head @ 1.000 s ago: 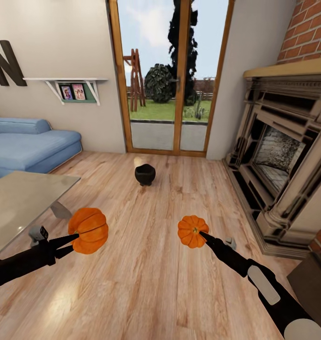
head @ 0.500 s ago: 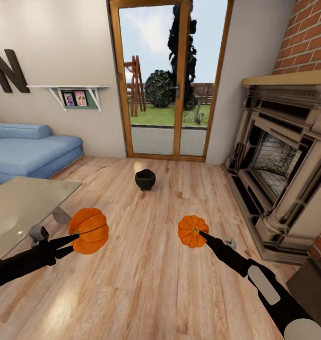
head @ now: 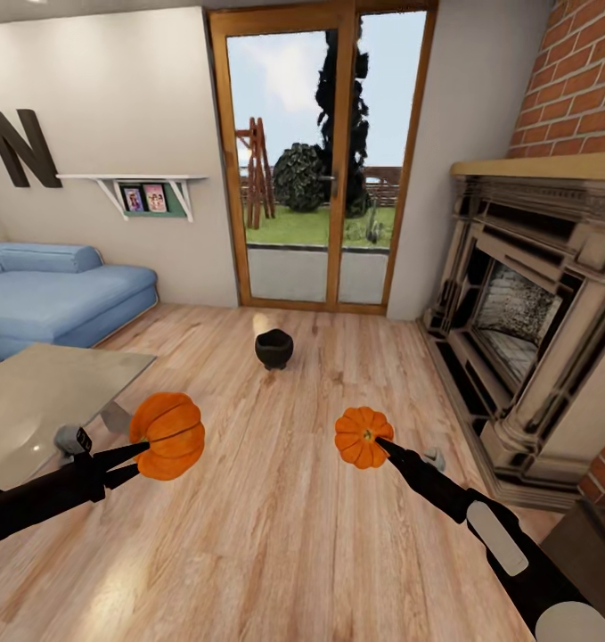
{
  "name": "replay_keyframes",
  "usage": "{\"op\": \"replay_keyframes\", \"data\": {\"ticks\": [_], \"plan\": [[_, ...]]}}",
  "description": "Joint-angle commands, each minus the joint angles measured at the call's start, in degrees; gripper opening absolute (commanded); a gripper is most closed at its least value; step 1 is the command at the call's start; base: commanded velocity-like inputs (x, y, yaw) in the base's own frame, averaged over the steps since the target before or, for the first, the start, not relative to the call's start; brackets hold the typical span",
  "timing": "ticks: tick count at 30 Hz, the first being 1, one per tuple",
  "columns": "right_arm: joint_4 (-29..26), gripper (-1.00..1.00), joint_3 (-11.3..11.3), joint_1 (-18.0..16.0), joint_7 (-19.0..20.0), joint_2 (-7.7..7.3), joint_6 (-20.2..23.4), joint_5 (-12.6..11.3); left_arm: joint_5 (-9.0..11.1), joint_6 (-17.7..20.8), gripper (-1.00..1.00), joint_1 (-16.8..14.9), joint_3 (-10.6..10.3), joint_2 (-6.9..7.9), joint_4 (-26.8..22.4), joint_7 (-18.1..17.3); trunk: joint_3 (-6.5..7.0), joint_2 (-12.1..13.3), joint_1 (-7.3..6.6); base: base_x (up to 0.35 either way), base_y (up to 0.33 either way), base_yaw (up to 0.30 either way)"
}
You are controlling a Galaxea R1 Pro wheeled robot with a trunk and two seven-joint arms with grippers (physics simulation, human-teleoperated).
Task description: Place each of the two pumpkins and all three candles from the living room inside a cabinet in the living room (use any cabinet), then make sure every cabinet is closed, and position the cauldron so it is next to a table in the living room.
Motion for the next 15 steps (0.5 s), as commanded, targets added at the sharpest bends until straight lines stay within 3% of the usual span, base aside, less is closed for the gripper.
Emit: {"op": "replay_keyframes", "data": {"ticks": [1,15], "plan": [[0.02,-1.00,0.12,-0.04,0.00,-0.06,0.27,-0.45,-0.19,0.21,-1.00,-0.03,0.04,0.00,0.00,-0.12,0.23,0.39,-0.23,0.000,0.000,0.000],[0.02,-1.00,0.05,-0.04,-0.05,-0.12,0.25,-0.37,-0.19,0.21,-1.00,-0.03,0.04,0.00,0.00,-0.12,3.47,6.01,-3.30,0.000,0.000,0.000]]}}
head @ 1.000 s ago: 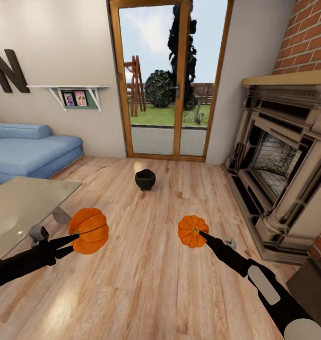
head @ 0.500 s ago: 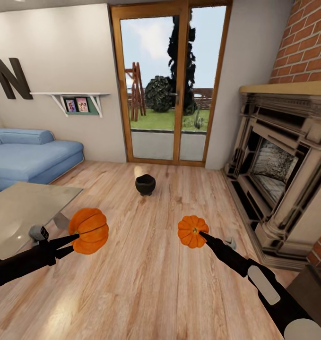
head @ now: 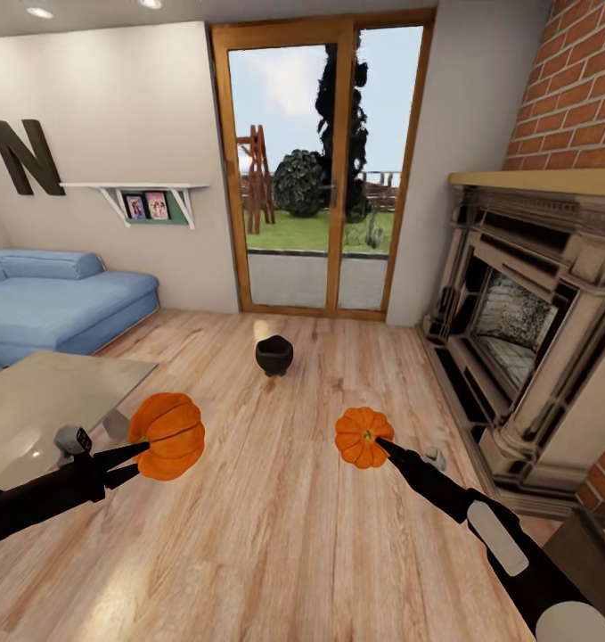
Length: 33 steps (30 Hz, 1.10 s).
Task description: Place each of the two pumpkins and all three candles from the living room inside a cabinet in the living room (use any cabinet), then make sure every cabinet is closed, and position the cauldron so it is next to a table in the living room.
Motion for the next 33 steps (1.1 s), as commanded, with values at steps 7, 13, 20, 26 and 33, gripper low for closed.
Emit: {"op": "replay_keyframes", "data": {"ticks": [7,13,20,26,33], "plan": [[0.01,-1.00,0.18,-0.05,-0.03,0.00,0.22,-0.36,-0.15,0.22,-1.00,-0.04,0.04,0.00,0.00,-0.12,1.21,2.79,-1.55,0.000,0.000,0.000],[0.01,-1.00,0.11,-0.03,-0.06,-0.07,0.21,-0.36,-0.15,0.22,-1.00,-0.04,0.04,0.00,0.00,-0.12,2.29,5.20,-2.87,0.000,0.000,0.000],[-0.03,-1.00,0.18,-0.01,-0.13,-0.08,0.21,-0.35,-0.23,0.22,-1.00,-0.04,0.36,0.13,0.33,-0.06,3.54,8.01,-4.40,0.000,0.000,0.000],[-0.01,-1.00,0.14,-0.02,-0.20,-0.07,0.21,-0.33,-0.62,0.22,-1.00,-0.04,0.63,0.85,0.77,-0.04,4.62,10.41,-5.72,0.000,0.000,0.000],[0.01,-1.00,0.13,-0.03,-0.19,-0.01,0.21,-0.35,-0.34,0.22,-1.00,-0.04,0.33,3.45,0.87,-0.04,5.88,13.22,-7.26,0.000,0.000,-0.102]]}}
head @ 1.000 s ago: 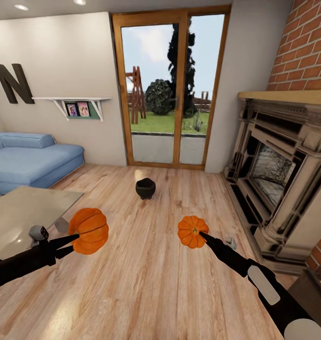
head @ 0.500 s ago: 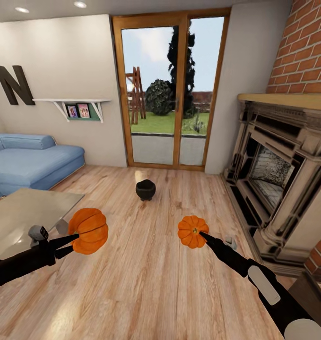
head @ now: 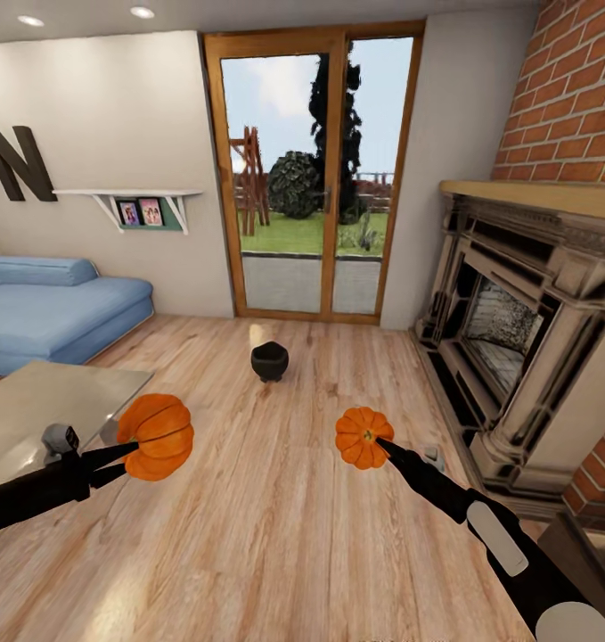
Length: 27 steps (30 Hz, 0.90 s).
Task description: Place each of the two pumpkins and all three candles from the living room inside a cabinet in the living room (use any cabinet), then make sure every cabinet is closed, and position the cauldron so it is next to a table in the living room.
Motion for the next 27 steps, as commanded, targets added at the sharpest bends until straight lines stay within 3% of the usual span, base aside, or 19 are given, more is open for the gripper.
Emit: {"op": "replay_keyframes", "data": {"ticks": [1,8,14,27], "plan": [[0.03,-1.00,0.13,-0.06,0.04,-0.07,0.28,-0.55,-0.10,0.23,-1.00,-0.01,0.02,0.10,-0.01,-0.13,0.13,0.38,-0.23,0.000,0.000,-0.247],[0.03,-1.00,-0.01,-0.06,0.17,-0.12,0.30,-0.62,-0.53,0.23,-1.00,-0.01,0.27,1.12,0.37,-0.06,1.38,3.19,-1.76,0.000,0.000,-0.271],[0.03,-1.00,-0.07,-0.05,0.17,-0.11,0.34,-0.84,-0.63,0.23,-1.00,-0.01,0.23,2.94,2.17,-0.04,2.57,5.60,-3.08,0.000,0.000,-0.278],[0.11,-1.00,0.01,-0.06,0.10,-0.03,0.35,-1.07,-0.71,0.23,-1.00,0.00,0.29,3.16,3.06,-0.04,5.27,10.81,-5.94,0.000,0.000,-0.278]]}}
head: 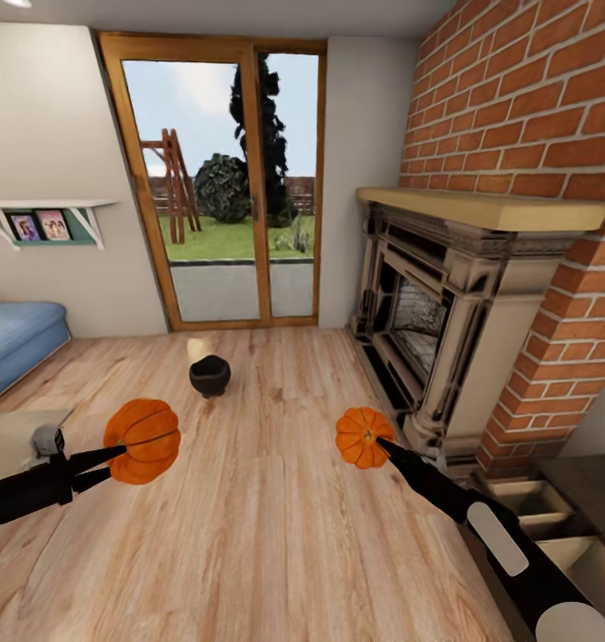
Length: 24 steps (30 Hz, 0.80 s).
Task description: Place each of the two pumpkins and all three candles from the living room inside a cabinet in the living room (use any cabinet), then make sure every cabinet is closed, and position the cauldron so it is next to a table in the living room.
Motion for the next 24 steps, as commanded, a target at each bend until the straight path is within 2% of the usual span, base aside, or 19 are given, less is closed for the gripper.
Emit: {"op": "replay_keyframes", "data": {"ticks": [1,24], "plan": [[0.00,-1.00,0.11,-0.06,0.02,-0.04,0.38,-0.86,0.23,0.33,-1.00,-0.02,0.07,0.01,-0.05,-0.14,0.15,0.37,-0.22,0.000,0.000,-0.278],[0.14,-1.00,0.03,-0.06,-0.05,-0.04,0.39,-0.95,0.17,0.33,-1.00,-0.02,-0.28,0.01,-0.10,-0.14,4.95,9.59,-5.28,0.000,0.000,-0.278]]}}
